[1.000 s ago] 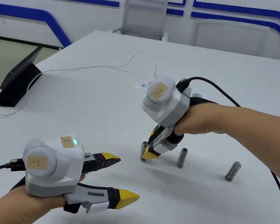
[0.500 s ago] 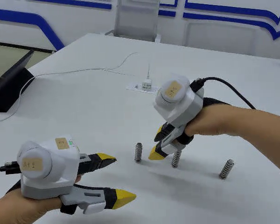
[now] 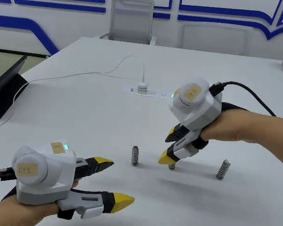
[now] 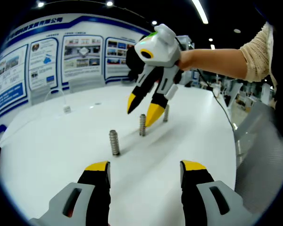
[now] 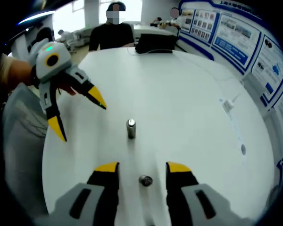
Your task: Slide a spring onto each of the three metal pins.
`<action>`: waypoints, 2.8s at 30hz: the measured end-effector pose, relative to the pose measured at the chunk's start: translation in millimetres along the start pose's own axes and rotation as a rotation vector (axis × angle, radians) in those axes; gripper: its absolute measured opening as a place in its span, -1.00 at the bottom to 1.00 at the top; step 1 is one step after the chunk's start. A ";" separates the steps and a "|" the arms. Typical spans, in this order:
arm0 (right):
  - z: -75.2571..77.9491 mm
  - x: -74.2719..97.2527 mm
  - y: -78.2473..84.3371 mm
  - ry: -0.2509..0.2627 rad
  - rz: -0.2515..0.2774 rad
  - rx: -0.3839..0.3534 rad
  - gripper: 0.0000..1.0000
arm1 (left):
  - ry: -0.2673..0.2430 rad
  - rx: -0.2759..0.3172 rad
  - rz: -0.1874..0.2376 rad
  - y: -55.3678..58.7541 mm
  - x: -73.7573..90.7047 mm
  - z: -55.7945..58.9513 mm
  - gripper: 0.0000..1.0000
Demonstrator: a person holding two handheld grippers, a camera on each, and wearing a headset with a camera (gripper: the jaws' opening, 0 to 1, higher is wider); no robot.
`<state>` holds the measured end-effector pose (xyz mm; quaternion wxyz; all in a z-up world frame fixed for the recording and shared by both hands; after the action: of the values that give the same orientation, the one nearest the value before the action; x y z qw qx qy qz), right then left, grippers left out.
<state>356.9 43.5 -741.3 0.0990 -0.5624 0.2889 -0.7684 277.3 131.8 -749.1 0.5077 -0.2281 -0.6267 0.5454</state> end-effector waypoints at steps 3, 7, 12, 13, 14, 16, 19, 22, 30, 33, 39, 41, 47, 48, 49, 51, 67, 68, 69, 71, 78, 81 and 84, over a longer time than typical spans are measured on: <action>3.1 5.5 3.2 0.017 0.016 -0.018 -0.15 | -0.001 0.000 0.001 -0.6 0.3 -0.1 0.22; 6.1 12.4 10.2 0.035 0.029 -0.042 -0.11 | -0.001 -0.002 -0.001 -0.4 0.3 -0.4 0.22; 12.5 23.3 21.6 0.068 0.050 -0.081 -0.07 | -0.001 -0.002 -0.001 -1.1 -0.5 -0.9 0.23; 13.5 24.8 23.5 0.073 0.053 -0.086 -0.06 | -0.001 -0.002 -0.001 -1.3 -0.7 -0.9 0.23; 14.4 26.4 25.5 0.079 0.054 -0.089 -0.06 | 0.000 -0.002 -0.001 -1.6 -0.9 -0.7 0.23; 16.7 30.6 29.7 0.093 0.065 -0.106 -0.05 | 0.000 -0.003 -0.002 -2.2 -1.6 -0.6 0.24; 19.0 35.7 35.1 0.107 0.078 -0.128 -0.02 | 0.001 -0.004 -0.002 -2.6 -1.8 -1.0 0.24; 20.6 40.6 41.9 0.124 0.090 -0.150 0.00 | 0.000 -0.005 -0.003 -3.0 -2.7 -1.5 0.25; 24.5 53.8 55.6 0.164 0.125 -0.195 0.09 | -0.001 -0.004 -0.003 -3.9 -2.9 -2.4 0.27; 24.3 59.5 60.8 0.179 0.137 -0.209 0.12 | -0.002 -0.003 -0.005 -3.7 -2.7 -2.6 0.27; 20.4 69.4 73.0 0.198 0.159 -0.243 0.19 | -0.005 -0.002 -0.002 -4.6 -2.3 -3.9 0.29; 19.7 72.5 77.6 0.206 0.165 -0.254 0.20 | -0.005 -0.001 -0.003 -4.6 -2.5 -4.3 0.29; 12.7 81.0 86.6 0.226 0.192 -0.282 0.24 | -0.004 0.000 -0.004 -4.7 -3.2 -4.5 0.31; 10.4 82.1 88.8 0.229 0.196 -0.287 0.25 | -0.004 0.001 -0.004 -4.9 -3.1 -4.7 0.31; 8.6 82.5 90.6 0.230 0.196 -0.289 0.26 | -0.005 0.001 -0.004 -4.9 -2.9 -5.0 0.31; 6.1 83.6 95.8 0.237 0.199 -0.297 0.27 | -0.007 0.002 -0.003 -4.9 -2.5 -5.7 0.32; -15.9 92.7 112.7 0.272 0.289 -0.370 0.32 | -0.010 0.008 -0.005 -2.8 0.4 -4.5 0.33; -16.5 93.0 113.0 0.275 0.293 -0.373 0.33 | -0.010 0.008 -0.005 -2.5 0.6 -4.2 0.33; -16.9 93.0 113.9 0.280 0.294 -0.375 0.33 | -0.011 0.009 -0.004 -2.2 0.9 -4.0 0.33; -17.5 94.1 115.7 0.289 0.304 -0.381 0.34 | -0.012 0.011 -0.004 -1.1 1.7 -4.1 0.33; -18.2 95.3 122.9 0.311 0.316 -0.402 0.36 | -0.019 0.021 -0.007 2.8 4.7 -4.9 0.33; -17.5 96.7 123.4 0.321 0.323 -0.409 0.37 | -0.018 0.021 -0.009 3.0 4.8 -4.1 0.33; -16.1 98.0 124.2 0.328 0.327 -0.417 0.37 | -0.017 0.023 -0.009 3.5 4.4 -4.4 0.33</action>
<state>286.5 -98.9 -734.4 0.0558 -0.3853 0.5391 -0.7468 278.5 138.5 -751.1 0.5074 -0.2146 -0.6258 0.5521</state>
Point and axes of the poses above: the centre of the closed fingertips' face, and the gripper's own axes: x roughly backward along the fingers, z roughly to its right, y roughly out of its underside, the point moved 1 cm from there along x, roughly backward along the fingers, and after that the axes turned 8 degrees about y, right-handed, at the moved point
